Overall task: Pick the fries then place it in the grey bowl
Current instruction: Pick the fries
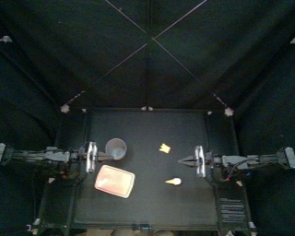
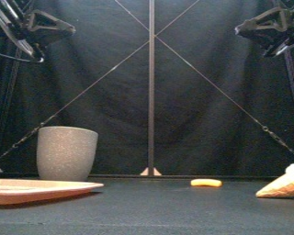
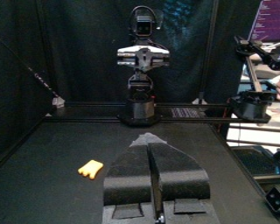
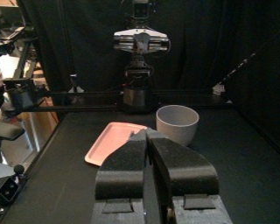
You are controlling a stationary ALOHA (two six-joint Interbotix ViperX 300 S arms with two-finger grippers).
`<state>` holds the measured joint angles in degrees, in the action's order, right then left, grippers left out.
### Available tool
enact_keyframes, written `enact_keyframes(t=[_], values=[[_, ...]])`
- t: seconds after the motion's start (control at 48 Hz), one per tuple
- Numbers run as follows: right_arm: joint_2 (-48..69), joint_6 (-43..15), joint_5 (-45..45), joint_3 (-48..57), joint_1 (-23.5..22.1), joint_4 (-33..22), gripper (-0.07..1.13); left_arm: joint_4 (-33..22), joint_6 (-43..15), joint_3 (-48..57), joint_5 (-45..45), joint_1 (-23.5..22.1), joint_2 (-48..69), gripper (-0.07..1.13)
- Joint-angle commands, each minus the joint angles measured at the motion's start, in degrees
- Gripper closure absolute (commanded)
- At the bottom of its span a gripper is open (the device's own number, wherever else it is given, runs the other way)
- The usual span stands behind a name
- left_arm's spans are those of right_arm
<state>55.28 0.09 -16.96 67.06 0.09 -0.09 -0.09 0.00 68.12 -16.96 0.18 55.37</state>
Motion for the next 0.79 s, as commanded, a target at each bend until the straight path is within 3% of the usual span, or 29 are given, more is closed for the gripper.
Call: enact_keyframes(t=[0.021,0.292,0.438,0.542,0.792], values=[[-2.7,-0.6,-0.1,-1.2,-4.0,0.7,0.98,-0.1,0.1,-2.0,-0.2,3.0,-1.5,1.01],[-16.8,-2.3,7.3,-6.5,-19.2,8.5,0.96,-0.7,-0.1,-2.9,-0.2,4.7,-4.8,1.01],[-23.0,-2.1,16.2,-11.2,-25.6,8.5,0.85,-0.7,-0.1,-3.4,-0.3,5.5,-6.4,1.01],[-27.0,-2.4,21.2,-14.0,-27.8,7.7,0.65,-0.6,-0.1,-3.4,-0.4,6.2,-6.5,1.01],[-36.7,-2.4,22.4,-17.4,-27.9,9.3,0.0,-0.5,-0.3,-3.2,-0.8,8.6,-6.5,1.01]])
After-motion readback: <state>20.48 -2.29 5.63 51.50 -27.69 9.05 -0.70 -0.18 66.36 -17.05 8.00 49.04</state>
